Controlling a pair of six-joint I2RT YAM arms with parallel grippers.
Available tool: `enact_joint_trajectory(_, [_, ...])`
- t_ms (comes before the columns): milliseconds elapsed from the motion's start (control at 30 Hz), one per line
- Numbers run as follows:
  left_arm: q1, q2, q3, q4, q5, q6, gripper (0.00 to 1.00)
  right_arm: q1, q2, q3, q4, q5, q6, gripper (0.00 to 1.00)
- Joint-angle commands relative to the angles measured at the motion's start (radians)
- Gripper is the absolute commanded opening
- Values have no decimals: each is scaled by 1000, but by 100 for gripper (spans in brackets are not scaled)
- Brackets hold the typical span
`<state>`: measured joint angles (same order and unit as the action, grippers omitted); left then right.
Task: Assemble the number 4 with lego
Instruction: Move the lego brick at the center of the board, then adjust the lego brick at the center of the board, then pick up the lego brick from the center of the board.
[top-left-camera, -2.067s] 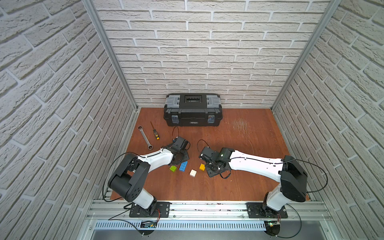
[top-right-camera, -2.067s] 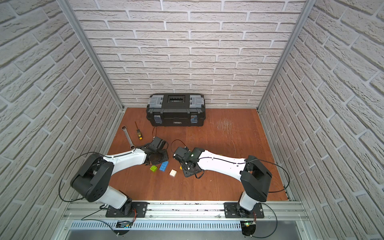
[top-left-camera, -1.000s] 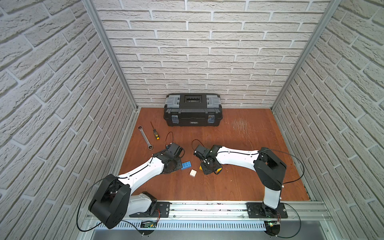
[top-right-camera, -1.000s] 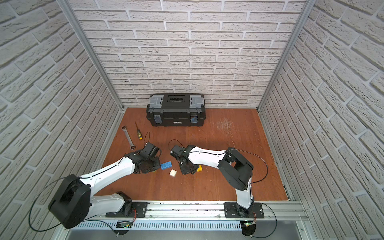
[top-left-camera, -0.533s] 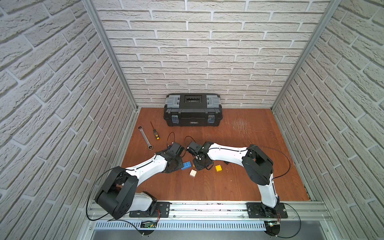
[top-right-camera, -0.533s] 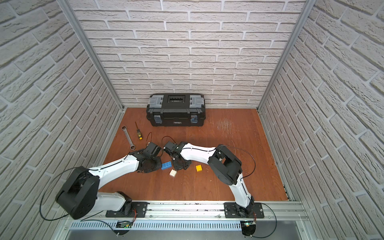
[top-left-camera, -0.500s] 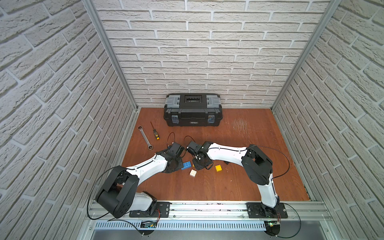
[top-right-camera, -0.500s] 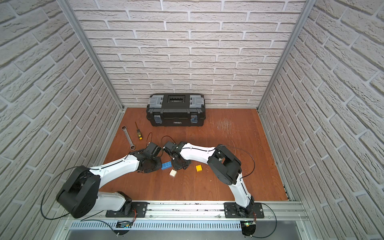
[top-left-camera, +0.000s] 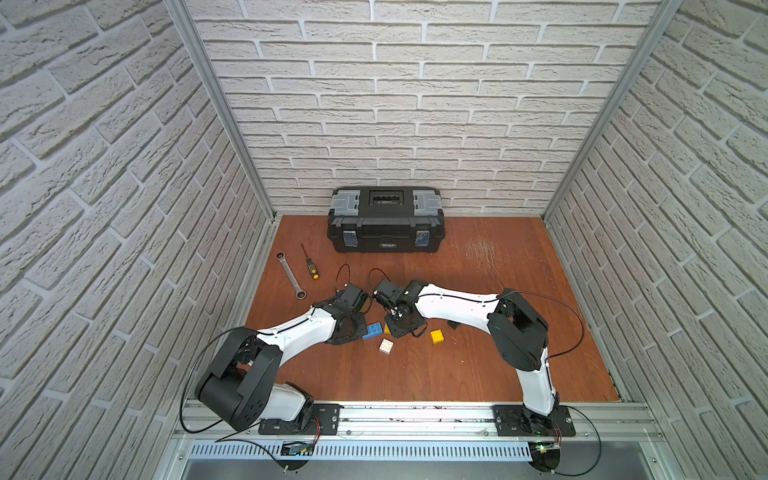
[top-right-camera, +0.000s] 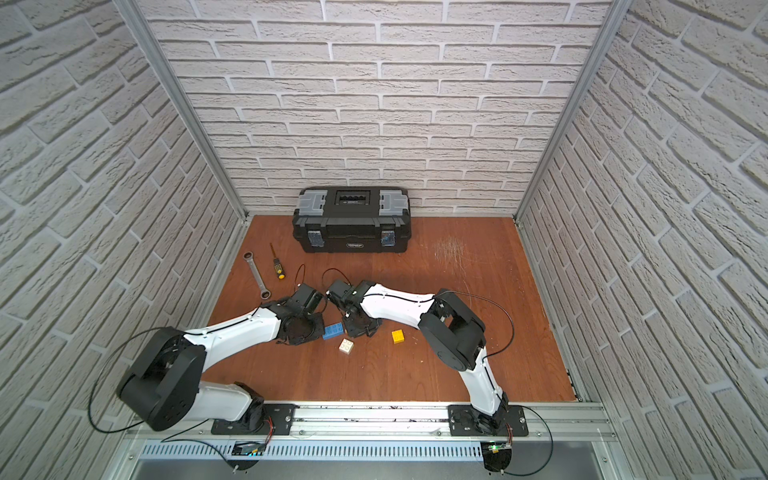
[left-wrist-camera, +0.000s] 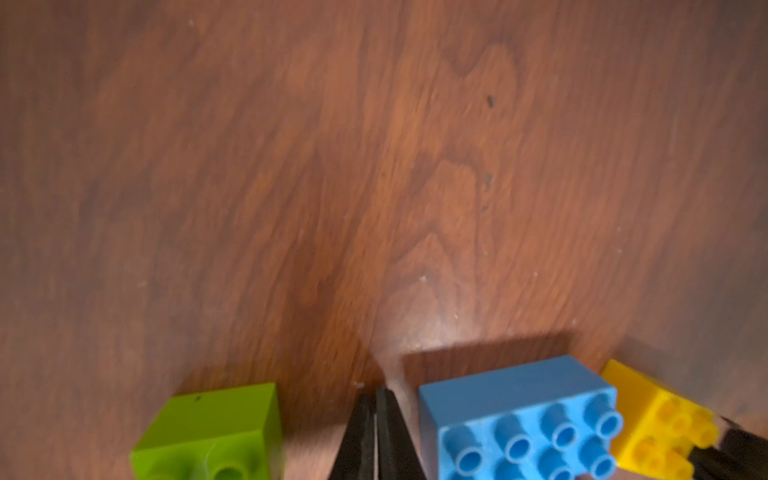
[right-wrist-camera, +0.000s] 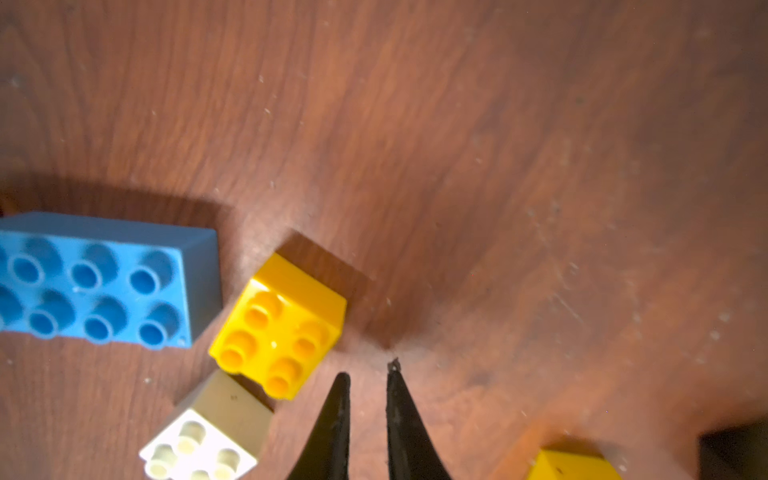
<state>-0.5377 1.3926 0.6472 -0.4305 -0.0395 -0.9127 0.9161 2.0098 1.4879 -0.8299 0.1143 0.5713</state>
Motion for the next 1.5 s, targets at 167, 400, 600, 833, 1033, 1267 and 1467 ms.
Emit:
enact_joint_trajectory(167, [-1, 33, 28, 52, 27, 26, 9, -6, -246, -179, -67, 97, 63, 31])
enact_joint_trajectory(400, [-11, 67, 47, 89, 39, 35, 10, -36, -308, -300, -39, 63, 72, 54])
enact_joint_trajectory(600, [-11, 51, 44, 105, 27, 27, 12, -83, -296, -347, 29, -19, 38, 61])
enact_joint_trajectory(833, [-12, 42, 39, 115, 29, 29, 17, -132, -285, -381, 70, -65, 17, 55])
enact_joint_trajectory(1033, [-12, -21, 64, 24, -46, 28, 21, -135, -245, -386, 76, -53, 12, 48])
enact_joint_trajectory(1267, [-8, -149, 82, -89, -104, 47, 23, -135, -228, -387, 75, -46, 12, 35])
enact_joint_trajectory(1467, [-11, -218, 106, -143, -110, 48, 23, -150, -314, -382, 9, 35, 11, 15])
